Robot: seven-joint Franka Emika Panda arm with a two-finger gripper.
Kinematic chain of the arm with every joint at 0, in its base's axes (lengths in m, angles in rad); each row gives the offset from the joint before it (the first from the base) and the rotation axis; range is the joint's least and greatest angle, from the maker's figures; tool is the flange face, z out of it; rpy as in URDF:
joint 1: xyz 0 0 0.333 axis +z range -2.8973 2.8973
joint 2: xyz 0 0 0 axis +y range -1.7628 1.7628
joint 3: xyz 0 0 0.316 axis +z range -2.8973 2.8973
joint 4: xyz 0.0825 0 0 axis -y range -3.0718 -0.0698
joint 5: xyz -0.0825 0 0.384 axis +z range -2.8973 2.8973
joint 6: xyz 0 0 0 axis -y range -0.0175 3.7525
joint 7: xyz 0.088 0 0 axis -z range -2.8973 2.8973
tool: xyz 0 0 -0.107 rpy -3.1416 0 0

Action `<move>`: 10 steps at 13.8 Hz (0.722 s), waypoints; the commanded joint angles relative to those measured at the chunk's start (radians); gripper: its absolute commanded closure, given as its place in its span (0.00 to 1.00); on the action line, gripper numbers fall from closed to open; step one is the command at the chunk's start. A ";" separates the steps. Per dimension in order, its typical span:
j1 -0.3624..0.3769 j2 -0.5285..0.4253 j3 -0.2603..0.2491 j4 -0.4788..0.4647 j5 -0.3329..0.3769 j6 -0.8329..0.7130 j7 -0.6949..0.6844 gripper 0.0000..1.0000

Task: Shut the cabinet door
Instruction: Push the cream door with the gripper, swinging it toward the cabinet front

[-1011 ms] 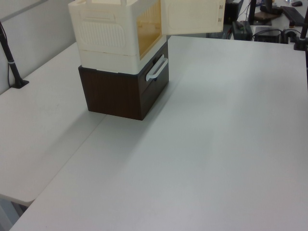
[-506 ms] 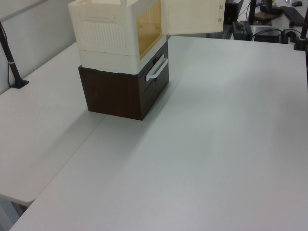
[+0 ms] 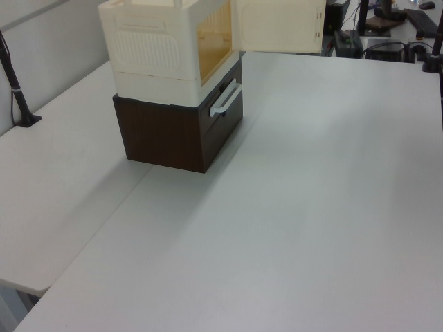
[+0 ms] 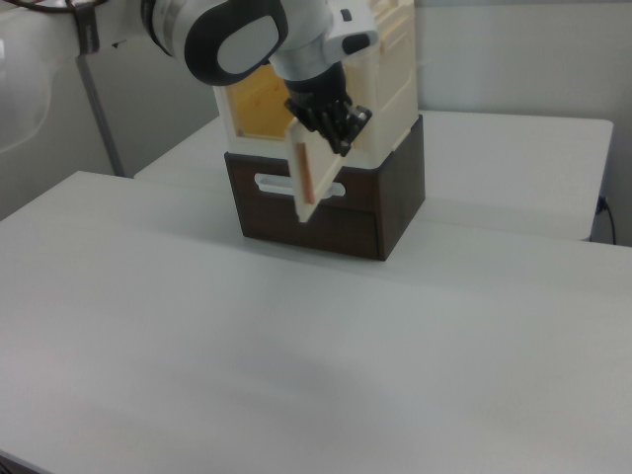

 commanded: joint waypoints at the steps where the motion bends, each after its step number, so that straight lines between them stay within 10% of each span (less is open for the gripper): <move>1: 0.025 -0.026 0.032 -0.011 0.046 -0.078 -0.007 0.89; 10: 0.168 0.053 0.104 0.047 0.034 -0.048 -0.116 0.88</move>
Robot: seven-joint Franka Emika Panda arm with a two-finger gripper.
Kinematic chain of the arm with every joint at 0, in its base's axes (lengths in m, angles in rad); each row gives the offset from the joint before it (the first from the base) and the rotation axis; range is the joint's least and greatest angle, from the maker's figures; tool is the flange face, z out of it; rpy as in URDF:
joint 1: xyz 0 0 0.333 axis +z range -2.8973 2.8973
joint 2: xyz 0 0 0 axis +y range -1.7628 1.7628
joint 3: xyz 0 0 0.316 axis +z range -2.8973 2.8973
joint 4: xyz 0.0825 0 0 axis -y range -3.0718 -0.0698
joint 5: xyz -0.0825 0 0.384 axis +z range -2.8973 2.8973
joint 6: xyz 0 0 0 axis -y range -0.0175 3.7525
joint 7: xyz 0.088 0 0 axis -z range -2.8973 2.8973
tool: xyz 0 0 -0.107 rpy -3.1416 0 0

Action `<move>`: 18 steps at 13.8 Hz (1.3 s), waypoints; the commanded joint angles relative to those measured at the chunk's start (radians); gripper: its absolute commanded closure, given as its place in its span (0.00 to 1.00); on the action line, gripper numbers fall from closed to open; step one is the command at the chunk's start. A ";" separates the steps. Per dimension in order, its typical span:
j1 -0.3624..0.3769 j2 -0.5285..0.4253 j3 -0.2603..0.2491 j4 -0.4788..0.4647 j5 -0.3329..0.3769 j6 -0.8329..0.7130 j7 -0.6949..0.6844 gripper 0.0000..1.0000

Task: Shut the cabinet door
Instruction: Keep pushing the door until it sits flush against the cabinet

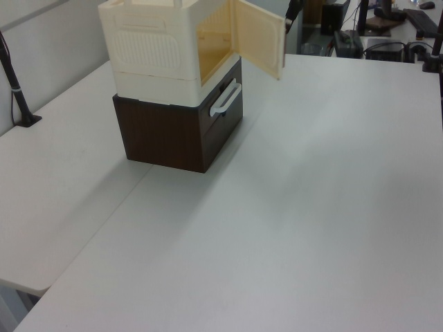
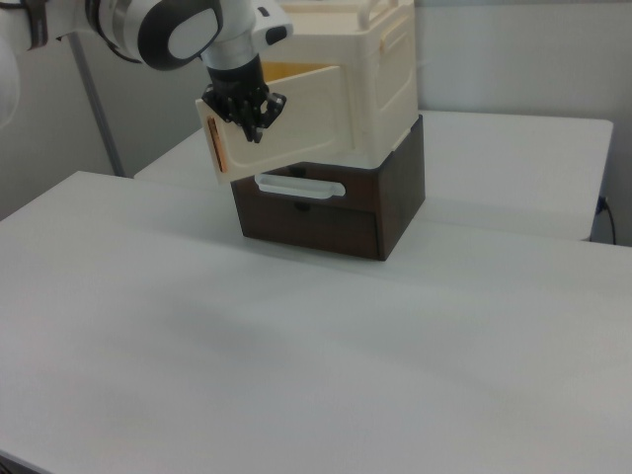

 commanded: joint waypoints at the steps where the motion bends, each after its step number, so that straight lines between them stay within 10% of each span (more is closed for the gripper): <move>1: 0.044 0.051 -0.006 0.039 0.007 0.047 -0.024 0.88; 9: 0.076 0.179 0.071 0.041 0.001 0.490 0.131 0.88; 18: 0.079 0.170 0.073 0.029 -0.011 0.608 0.220 0.87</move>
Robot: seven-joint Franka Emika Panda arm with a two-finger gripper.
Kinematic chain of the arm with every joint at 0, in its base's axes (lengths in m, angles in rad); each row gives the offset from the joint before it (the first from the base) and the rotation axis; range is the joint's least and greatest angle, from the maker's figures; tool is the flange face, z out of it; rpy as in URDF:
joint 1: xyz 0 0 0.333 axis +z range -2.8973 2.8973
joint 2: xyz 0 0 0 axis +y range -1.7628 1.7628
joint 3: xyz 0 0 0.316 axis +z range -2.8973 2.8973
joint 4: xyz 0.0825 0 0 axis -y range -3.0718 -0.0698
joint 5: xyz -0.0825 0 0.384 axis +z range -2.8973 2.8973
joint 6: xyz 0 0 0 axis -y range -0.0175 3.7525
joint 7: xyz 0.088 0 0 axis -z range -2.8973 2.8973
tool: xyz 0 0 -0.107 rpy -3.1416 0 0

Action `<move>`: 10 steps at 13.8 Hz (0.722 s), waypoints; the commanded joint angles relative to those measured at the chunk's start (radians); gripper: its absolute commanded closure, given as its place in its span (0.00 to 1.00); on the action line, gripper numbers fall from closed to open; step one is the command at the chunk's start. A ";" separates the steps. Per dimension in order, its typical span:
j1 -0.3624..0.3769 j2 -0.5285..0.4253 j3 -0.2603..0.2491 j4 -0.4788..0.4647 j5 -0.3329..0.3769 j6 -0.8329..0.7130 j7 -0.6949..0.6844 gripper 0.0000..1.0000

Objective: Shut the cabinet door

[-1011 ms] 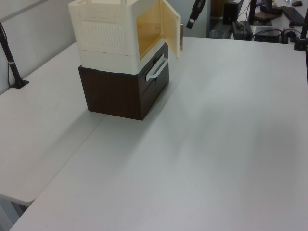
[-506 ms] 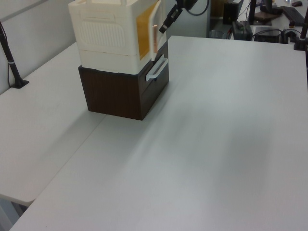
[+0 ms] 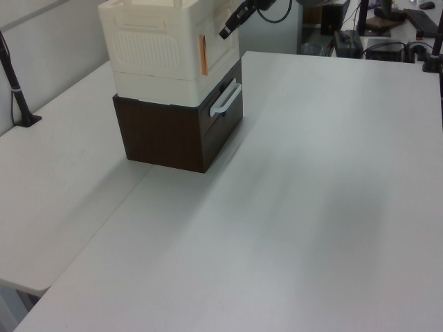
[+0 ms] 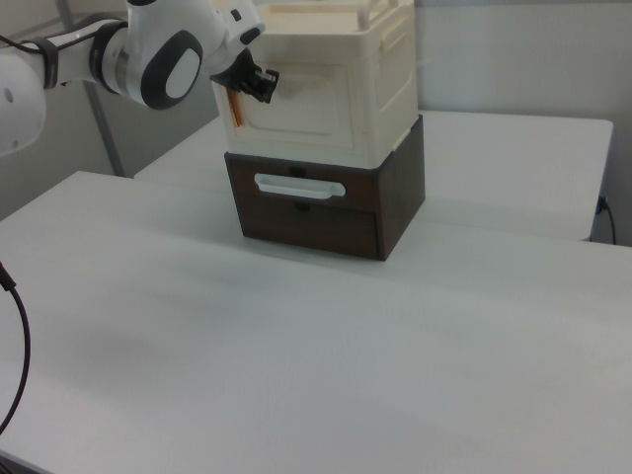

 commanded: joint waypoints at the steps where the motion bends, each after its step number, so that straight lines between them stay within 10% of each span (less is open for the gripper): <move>1: 0.009 -0.023 -0.004 -0.027 -0.023 -0.018 0.018 0.86; 10: -0.031 -0.172 0.005 -0.034 -0.154 -0.748 0.170 0.62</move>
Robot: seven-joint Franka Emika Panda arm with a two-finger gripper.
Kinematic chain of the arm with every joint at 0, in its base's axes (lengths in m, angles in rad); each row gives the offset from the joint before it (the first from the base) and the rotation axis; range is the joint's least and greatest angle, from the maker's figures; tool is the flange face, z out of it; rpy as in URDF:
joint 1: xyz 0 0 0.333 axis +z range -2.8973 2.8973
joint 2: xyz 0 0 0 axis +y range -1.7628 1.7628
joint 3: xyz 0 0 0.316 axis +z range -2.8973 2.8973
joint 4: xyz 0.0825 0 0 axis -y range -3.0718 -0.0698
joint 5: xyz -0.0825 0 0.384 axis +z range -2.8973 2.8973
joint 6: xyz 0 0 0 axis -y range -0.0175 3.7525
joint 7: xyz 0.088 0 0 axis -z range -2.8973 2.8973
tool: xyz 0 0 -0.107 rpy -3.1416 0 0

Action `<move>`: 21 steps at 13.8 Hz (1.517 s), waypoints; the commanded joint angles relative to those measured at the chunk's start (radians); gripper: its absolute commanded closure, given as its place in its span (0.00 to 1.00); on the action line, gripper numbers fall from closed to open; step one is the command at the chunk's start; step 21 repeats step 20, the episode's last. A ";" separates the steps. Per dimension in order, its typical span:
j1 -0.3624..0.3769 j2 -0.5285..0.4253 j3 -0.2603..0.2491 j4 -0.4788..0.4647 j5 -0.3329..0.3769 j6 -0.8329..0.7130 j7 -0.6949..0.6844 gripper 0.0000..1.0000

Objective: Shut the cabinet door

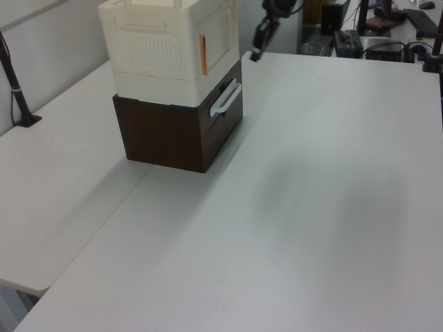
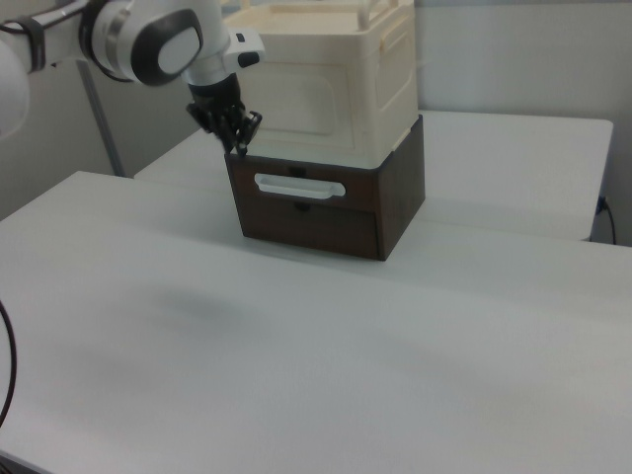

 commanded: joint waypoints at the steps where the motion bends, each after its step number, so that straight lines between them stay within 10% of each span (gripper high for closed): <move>1: -0.017 -0.110 0.031 -0.033 -0.152 -0.278 0.144 0.55; 5: -0.072 -0.182 0.102 -0.049 -0.288 -0.449 0.166 0.00; 11: -0.237 -0.258 0.235 -0.114 -0.288 -0.455 0.119 0.00; 21: -0.307 -0.261 0.249 -0.123 -0.288 -0.452 0.105 0.00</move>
